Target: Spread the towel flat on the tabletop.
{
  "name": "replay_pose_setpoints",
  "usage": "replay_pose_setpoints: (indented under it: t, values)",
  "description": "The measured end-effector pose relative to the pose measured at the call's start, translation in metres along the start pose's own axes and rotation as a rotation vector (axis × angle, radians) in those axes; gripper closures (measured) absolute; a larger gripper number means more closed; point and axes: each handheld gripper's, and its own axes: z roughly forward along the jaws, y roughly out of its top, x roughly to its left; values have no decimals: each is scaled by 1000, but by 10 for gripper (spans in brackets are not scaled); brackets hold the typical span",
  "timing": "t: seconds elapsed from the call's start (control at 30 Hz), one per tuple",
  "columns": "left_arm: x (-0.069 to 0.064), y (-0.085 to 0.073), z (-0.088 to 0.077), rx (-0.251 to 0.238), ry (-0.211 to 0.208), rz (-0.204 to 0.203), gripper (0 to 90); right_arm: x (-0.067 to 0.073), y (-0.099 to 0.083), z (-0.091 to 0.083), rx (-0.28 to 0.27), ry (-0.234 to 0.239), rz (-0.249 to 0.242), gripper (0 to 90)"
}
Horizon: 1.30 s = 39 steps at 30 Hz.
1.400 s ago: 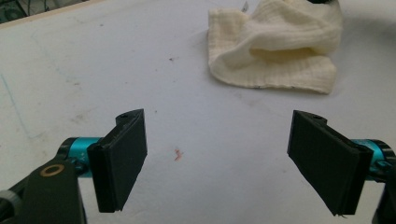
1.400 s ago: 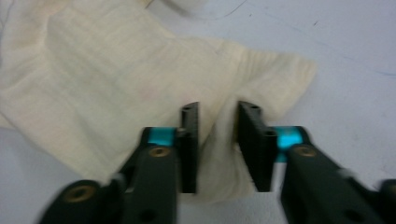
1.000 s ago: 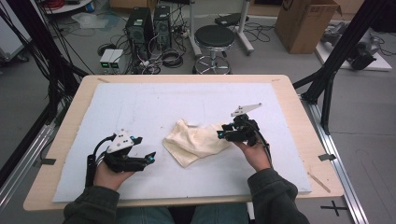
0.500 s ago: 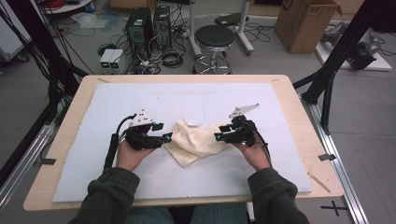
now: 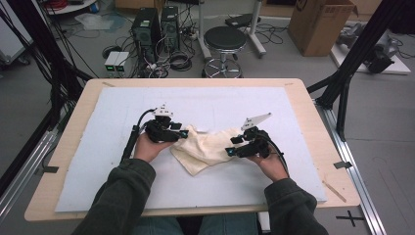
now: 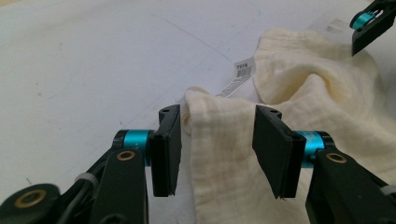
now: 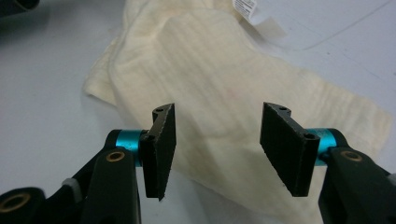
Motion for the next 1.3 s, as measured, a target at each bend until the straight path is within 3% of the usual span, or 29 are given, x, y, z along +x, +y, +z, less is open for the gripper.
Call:
replay_pose_setpoints:
  t: [0.17, 0.33, 0.37, 0.5, 0.6, 0.73, 0.97, 1.1, 1.23, 1.3]
  values:
    - [0, -2, 9, 9, 5, -7, 527, -3, -8, 3, 2, -17, 20, 461]
    - [-2, -7, 20, 77, -10, 3, 597, -1, -9, 9, 32, -14, 0, 523]
    - [-2, -7, 21, 87, -6, 7, 612, 1, -9, 11, 45, -13, -2, 548]
    - [-5, -8, 22, 122, -4, 38, 822, 4, -10, 18, 93, -13, -28, 699]
    - [-7, -8, 21, 132, -11, 41, 865, 6, -10, 23, 114, -20, -41, 819]
    - [-11, -5, 12, 139, -9, 65, 873, 6, -10, 21, 106, -8, -29, 863]
    - [-23, -4, -20, 146, 9, 115, 872, 19, -10, 4, 87, 0, -50, 863]
    - [-29, -12, -34, 160, 12, 122, 872, 31, -12, -1, 84, 15, -73, 863]
    - [-34, -25, -39, 212, 8, 121, 871, 42, -15, 2, 122, 50, -83, 860]
    - [-37, -31, -41, 205, -8, 110, 870, 46, -17, 4, 135, 58, -96, 851]
